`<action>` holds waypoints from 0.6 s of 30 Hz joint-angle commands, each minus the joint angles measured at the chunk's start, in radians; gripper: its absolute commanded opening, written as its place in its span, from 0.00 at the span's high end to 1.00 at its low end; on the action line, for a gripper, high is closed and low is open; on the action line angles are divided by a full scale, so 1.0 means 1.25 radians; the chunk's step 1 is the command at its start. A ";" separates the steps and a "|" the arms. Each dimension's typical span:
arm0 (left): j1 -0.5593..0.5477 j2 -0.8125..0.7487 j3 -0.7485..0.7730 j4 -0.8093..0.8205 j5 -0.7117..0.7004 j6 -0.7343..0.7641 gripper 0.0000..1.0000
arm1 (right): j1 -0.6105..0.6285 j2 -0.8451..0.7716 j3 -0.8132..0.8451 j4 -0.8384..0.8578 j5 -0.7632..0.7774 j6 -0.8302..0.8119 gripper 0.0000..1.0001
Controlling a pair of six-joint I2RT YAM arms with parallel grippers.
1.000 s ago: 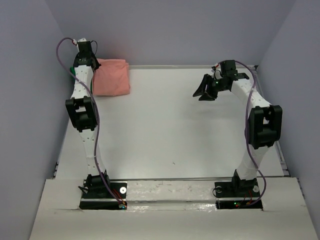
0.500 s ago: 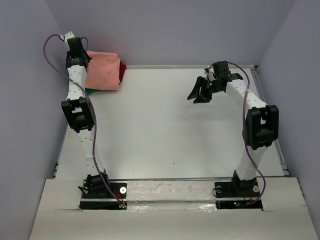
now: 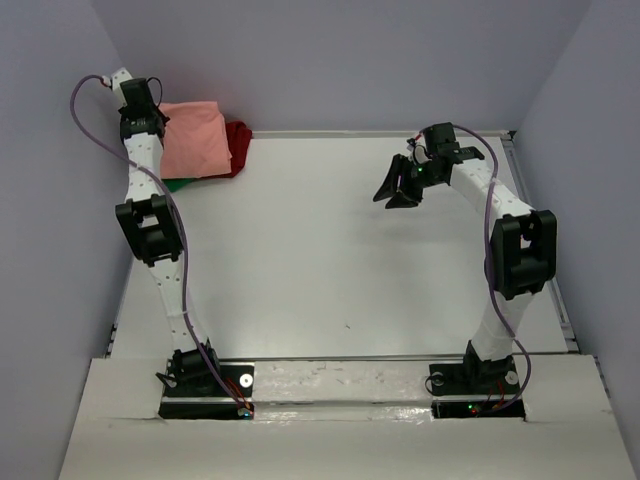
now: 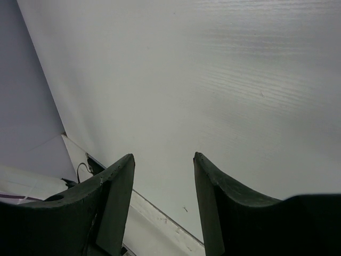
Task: Fold and stack the t-shirts
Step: Put the neatly folded tshirt into the corner of the board with the left arm
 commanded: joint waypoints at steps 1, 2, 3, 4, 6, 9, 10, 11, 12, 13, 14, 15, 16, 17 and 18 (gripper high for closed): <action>0.016 -0.010 0.023 0.071 -0.055 -0.010 1.00 | 0.008 0.002 0.011 -0.004 -0.002 0.002 0.46; 0.017 -0.011 0.021 0.072 -0.058 -0.009 1.00 | 0.008 0.002 0.011 -0.004 -0.002 0.002 0.46; 0.017 -0.011 0.020 0.072 -0.056 -0.007 1.00 | 0.008 0.004 0.013 -0.004 -0.003 0.002 0.46; 0.017 -0.012 0.021 0.074 -0.056 -0.005 1.00 | 0.016 0.005 0.014 -0.004 -0.003 0.002 0.46; 0.018 -0.012 0.020 0.074 -0.062 -0.007 1.00 | 0.016 0.007 0.014 -0.004 -0.005 0.002 0.46; 0.021 -0.005 0.018 0.077 -0.048 -0.010 1.00 | 0.016 0.011 0.013 -0.004 -0.005 0.004 0.46; 0.021 -0.003 0.014 0.077 -0.045 -0.010 1.00 | 0.016 0.011 0.011 -0.003 -0.005 0.004 0.46; 0.021 0.005 0.014 0.070 -0.042 -0.012 1.00 | 0.016 0.010 0.010 -0.003 -0.005 0.004 0.46; 0.022 0.006 0.014 0.066 -0.043 -0.013 1.00 | 0.016 0.010 0.010 -0.003 -0.005 0.004 0.46; 0.022 0.006 0.009 0.065 -0.045 -0.012 1.00 | 0.016 0.009 0.009 -0.002 -0.005 0.004 0.46; 0.023 0.002 0.006 0.063 -0.056 -0.011 1.00 | 0.016 0.005 0.005 -0.001 -0.005 0.005 0.46; 0.022 -0.001 0.001 0.063 -0.062 -0.010 1.00 | 0.016 0.005 0.004 -0.001 -0.005 0.005 0.46; 0.022 -0.005 -0.001 0.063 -0.080 -0.010 1.00 | 0.016 0.005 0.003 -0.001 -0.004 0.005 0.46; 0.022 -0.013 -0.004 0.068 -0.086 -0.009 1.00 | 0.016 0.005 0.002 -0.001 -0.005 0.005 0.46; 0.022 -0.016 -0.004 0.070 -0.089 -0.006 1.00 | 0.016 0.005 -0.001 0.000 -0.006 0.005 0.46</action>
